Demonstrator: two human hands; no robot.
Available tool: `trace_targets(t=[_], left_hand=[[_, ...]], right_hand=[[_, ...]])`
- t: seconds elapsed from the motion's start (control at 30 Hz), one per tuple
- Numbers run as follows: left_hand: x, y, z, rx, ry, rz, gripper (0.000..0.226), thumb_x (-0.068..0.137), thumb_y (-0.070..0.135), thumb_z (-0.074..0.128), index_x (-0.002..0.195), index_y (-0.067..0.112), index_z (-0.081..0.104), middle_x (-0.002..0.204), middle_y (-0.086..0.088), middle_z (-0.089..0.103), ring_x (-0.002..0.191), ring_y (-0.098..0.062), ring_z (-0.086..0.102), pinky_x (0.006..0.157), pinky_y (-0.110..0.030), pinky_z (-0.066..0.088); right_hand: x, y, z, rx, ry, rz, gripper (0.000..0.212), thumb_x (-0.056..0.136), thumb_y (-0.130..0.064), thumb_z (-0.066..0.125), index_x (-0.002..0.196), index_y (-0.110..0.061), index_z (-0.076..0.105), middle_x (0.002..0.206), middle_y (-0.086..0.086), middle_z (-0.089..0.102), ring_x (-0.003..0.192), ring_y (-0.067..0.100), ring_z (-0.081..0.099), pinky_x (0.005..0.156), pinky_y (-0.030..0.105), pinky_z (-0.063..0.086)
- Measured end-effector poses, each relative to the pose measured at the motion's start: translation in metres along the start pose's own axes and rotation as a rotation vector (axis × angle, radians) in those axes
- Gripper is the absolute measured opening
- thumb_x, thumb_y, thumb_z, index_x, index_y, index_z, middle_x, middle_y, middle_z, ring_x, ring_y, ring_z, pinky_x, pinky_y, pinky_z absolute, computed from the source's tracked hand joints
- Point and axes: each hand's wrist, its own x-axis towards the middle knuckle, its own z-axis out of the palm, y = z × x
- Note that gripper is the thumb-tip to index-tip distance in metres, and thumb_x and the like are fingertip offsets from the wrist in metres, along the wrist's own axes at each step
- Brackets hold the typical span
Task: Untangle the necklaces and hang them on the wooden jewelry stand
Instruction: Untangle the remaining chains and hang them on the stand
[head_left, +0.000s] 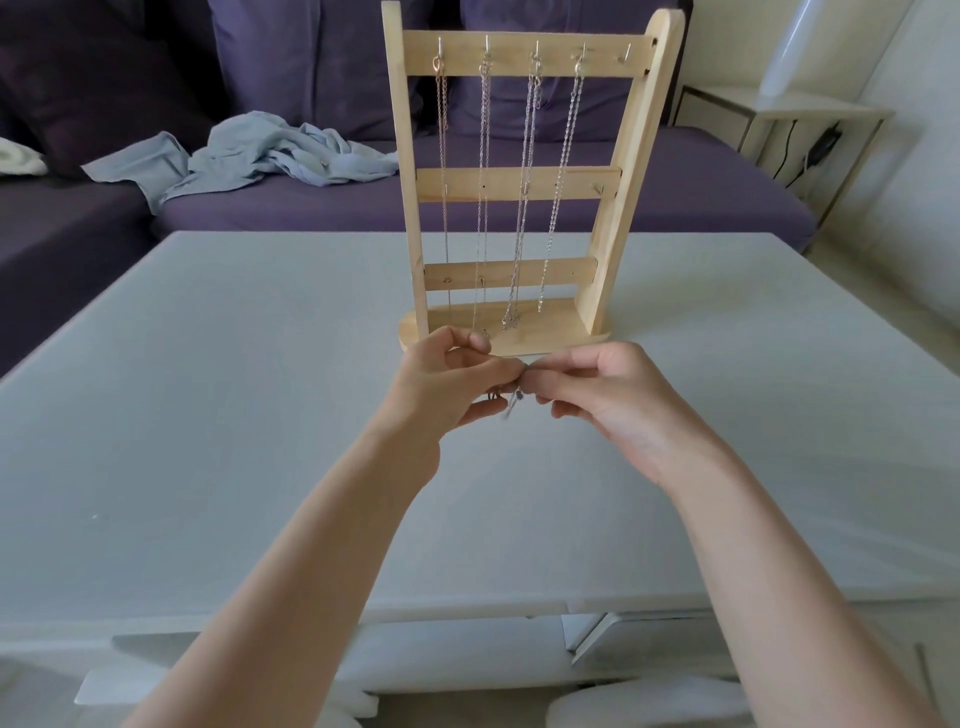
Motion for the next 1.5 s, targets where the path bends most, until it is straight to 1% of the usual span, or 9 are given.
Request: trace_targets(t=[0.13, 0.23, 0.57, 0.77, 0.93, 1.07, 1.17, 1.33, 1.5], left_hand=[[0.001, -0.001, 0.001, 0.137, 0.030, 0.051, 0.025, 0.079, 0.002, 0.070, 0.089, 0.013, 0.050, 0.070, 0.003, 0.063, 0.065, -0.009, 0.062, 0.066, -0.022, 0.056], [0.002, -0.002, 0.004, 0.258, 0.047, 0.088, 0.024, 0.079, -0.001, 0.067, 0.085, 0.014, 0.050, 0.074, 0.002, 0.062, 0.063, -0.011, 0.057, 0.064, -0.020, 0.055], [0.004, -0.008, 0.013, 0.351, -0.033, 0.035, 0.008, 0.087, 0.008, 0.059, 0.092, 0.012, 0.055, 0.072, 0.000, 0.060, 0.055, -0.003, 0.057, 0.072, -0.020, 0.053], [0.004, -0.007, 0.007, 0.073, -0.032, -0.096, 0.014, 0.088, -0.001, 0.054, 0.079, -0.001, 0.065, 0.078, -0.009, 0.049, 0.055, -0.004, 0.047, 0.059, -0.011, 0.048], [0.002, -0.002, 0.002, -0.032, -0.024, -0.137, 0.015, 0.089, -0.001, 0.054, 0.077, -0.001, 0.063, 0.070, -0.005, 0.050, 0.055, -0.007, 0.051, 0.059, -0.013, 0.050], [-0.001, 0.007, 0.000, -0.308, -0.081, -0.246, 0.019, 0.091, 0.001, 0.053, 0.073, 0.003, 0.061, 0.070, -0.007, 0.057, 0.054, -0.010, 0.049, 0.051, -0.013, 0.047], [-0.002, 0.003, 0.003, -0.181, -0.118, -0.253, 0.019, 0.091, 0.003, 0.052, 0.076, 0.004, 0.062, 0.066, -0.005, 0.055, 0.053, -0.009, 0.046, 0.049, -0.014, 0.046], [0.000, -0.008, 0.010, 0.348, -0.061, -0.156, 0.020, 0.087, 0.008, 0.060, 0.067, 0.006, 0.063, 0.065, -0.003, 0.048, 0.053, -0.006, 0.047, 0.060, -0.013, 0.053], [-0.002, -0.002, 0.005, 0.154, -0.169, -0.212, 0.014, 0.088, 0.006, 0.060, 0.075, 0.004, 0.067, 0.066, -0.002, 0.053, 0.056, -0.008, 0.050, 0.057, -0.014, 0.050]], right_hand=[[0.000, -0.002, 0.004, -0.147, 0.021, -0.025, 0.007, 0.079, -0.009, 0.069, 0.075, -0.013, 0.073, 0.067, -0.004, 0.066, 0.057, 0.002, 0.052, 0.057, 0.012, 0.041], [0.002, -0.001, 0.006, -0.263, 0.046, 0.005, 0.012, 0.078, -0.013, 0.067, 0.067, -0.019, 0.068, 0.064, -0.004, 0.061, 0.057, 0.008, 0.050, 0.061, 0.020, 0.042], [0.005, 0.001, 0.010, -0.208, 0.103, 0.025, 0.019, 0.070, -0.028, 0.058, 0.063, -0.011, 0.061, 0.058, -0.002, 0.055, 0.059, 0.015, 0.050, 0.065, 0.030, 0.042], [0.003, -0.001, 0.011, -0.176, 0.051, -0.119, 0.018, 0.078, -0.001, 0.063, 0.064, -0.013, 0.062, 0.056, -0.005, 0.057, 0.051, 0.004, 0.049, 0.056, 0.016, 0.040], [0.003, -0.001, 0.008, -0.145, -0.043, -0.155, 0.021, 0.081, 0.000, 0.065, 0.068, -0.016, 0.063, 0.060, -0.008, 0.059, 0.055, 0.001, 0.051, 0.059, 0.013, 0.042], [0.003, -0.001, 0.002, -0.127, -0.062, -0.194, 0.021, 0.079, 0.002, 0.067, 0.069, -0.016, 0.062, 0.063, -0.009, 0.060, 0.061, 0.003, 0.053, 0.063, 0.014, 0.042], [0.003, -0.001, 0.001, -0.141, -0.015, -0.229, 0.021, 0.079, 0.003, 0.066, 0.070, -0.016, 0.061, 0.064, -0.010, 0.059, 0.061, 0.002, 0.053, 0.064, 0.015, 0.042], [0.002, 0.004, 0.005, -0.189, 0.002, -0.157, 0.018, 0.076, 0.001, 0.065, 0.069, -0.015, 0.061, 0.066, -0.005, 0.062, 0.061, 0.006, 0.054, 0.064, 0.019, 0.044], [0.000, 0.001, 0.003, -0.019, 0.038, -0.140, 0.022, 0.081, 0.007, 0.058, 0.071, -0.013, 0.056, 0.062, -0.001, 0.056, 0.052, 0.009, 0.044, 0.055, 0.018, 0.037]])
